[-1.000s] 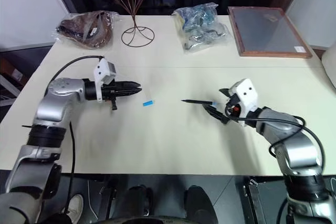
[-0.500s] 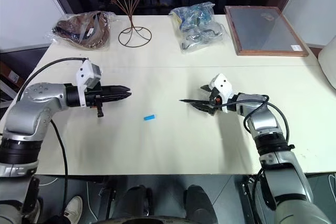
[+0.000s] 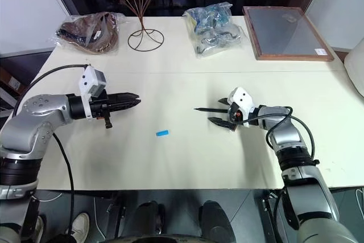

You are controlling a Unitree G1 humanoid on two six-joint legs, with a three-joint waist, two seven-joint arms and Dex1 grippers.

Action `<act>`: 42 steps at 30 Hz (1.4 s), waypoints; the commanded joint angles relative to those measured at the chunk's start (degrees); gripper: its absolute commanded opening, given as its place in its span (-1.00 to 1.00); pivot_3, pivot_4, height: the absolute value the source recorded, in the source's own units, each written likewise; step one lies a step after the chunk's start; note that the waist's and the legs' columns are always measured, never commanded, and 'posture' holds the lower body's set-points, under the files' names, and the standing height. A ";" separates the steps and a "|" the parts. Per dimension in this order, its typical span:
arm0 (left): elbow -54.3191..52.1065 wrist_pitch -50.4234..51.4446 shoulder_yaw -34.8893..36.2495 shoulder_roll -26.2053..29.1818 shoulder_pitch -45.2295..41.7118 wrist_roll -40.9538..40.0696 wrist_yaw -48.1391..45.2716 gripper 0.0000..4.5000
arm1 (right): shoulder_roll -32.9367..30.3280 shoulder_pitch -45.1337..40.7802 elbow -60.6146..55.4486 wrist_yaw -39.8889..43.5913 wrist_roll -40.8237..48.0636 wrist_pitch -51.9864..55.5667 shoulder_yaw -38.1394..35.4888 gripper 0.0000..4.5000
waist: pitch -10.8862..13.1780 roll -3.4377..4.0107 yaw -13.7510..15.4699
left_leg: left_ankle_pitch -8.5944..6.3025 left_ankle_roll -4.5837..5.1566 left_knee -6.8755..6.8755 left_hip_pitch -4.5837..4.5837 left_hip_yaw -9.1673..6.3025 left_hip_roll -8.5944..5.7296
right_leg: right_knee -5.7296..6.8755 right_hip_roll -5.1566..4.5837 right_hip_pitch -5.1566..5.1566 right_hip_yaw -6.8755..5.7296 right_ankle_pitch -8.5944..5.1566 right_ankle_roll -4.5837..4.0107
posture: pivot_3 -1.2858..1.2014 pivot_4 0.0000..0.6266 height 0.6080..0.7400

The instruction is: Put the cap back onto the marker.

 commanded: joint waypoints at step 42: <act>1.70 -7.08 -7.85 -1.26 -0.15 2.16 -2.46 -0.71 | -7.55 5.12 -7.77 0.13 -1.19 -2.01 -1.80 -0.98 | 0.00 0.00 0.74 | 0.00 0.00 0.05 0.03 -0.05 -0.11 | -0.06 -0.11 0.15 0.00 0.00 0.00 | 0.03 -0.52 1.00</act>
